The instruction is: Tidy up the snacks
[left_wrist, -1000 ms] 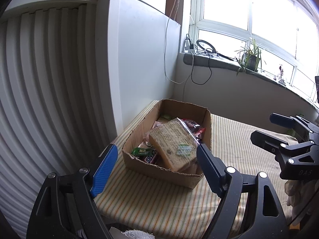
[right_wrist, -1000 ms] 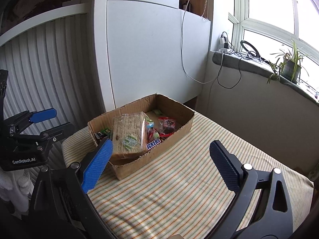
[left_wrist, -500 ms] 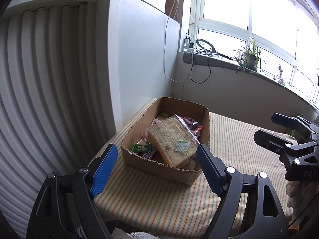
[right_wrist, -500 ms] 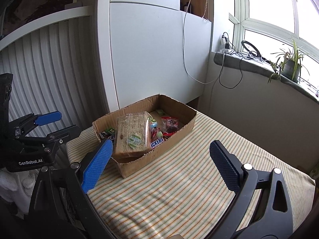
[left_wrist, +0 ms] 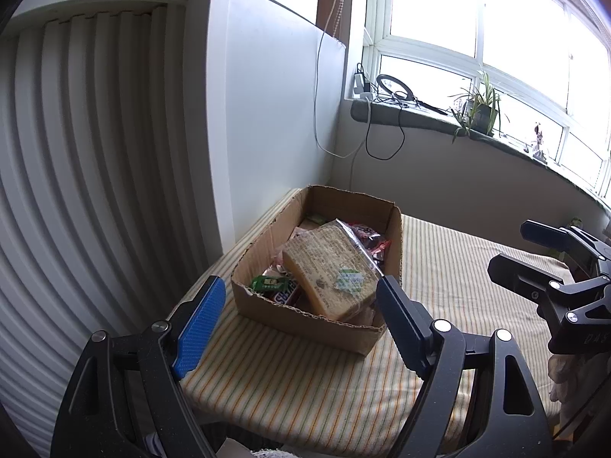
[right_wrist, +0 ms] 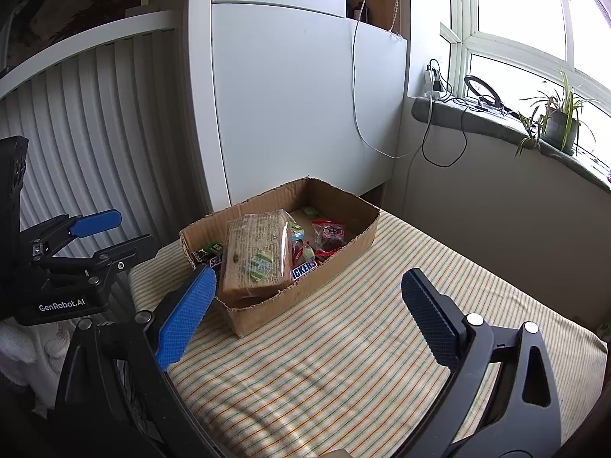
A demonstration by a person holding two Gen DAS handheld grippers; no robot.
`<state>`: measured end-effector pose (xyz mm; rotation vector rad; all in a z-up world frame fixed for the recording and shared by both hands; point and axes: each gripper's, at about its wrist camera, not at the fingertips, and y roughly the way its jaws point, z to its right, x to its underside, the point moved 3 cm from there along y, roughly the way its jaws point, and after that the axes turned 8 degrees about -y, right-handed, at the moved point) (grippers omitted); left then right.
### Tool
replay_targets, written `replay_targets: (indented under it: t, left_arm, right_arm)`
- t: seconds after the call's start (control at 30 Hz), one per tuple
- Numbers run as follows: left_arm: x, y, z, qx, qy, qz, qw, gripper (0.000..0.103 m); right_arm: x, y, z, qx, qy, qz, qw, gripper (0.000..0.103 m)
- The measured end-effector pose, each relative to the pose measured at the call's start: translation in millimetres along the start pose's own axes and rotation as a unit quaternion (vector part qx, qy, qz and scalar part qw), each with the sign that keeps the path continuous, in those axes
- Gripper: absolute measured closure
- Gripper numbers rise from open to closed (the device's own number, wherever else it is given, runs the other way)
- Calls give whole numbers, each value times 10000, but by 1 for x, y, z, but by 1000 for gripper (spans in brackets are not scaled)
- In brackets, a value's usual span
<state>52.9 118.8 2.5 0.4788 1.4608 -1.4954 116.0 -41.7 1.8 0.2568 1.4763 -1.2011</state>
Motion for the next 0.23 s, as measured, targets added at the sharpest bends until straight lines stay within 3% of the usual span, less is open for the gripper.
replay_targets:
  t: [0.23]
  left_arm:
    - [1, 0, 1, -17, 12, 2, 10000, 22]
  right_arm:
    - [3, 2, 3, 0, 76, -14, 10000, 3]
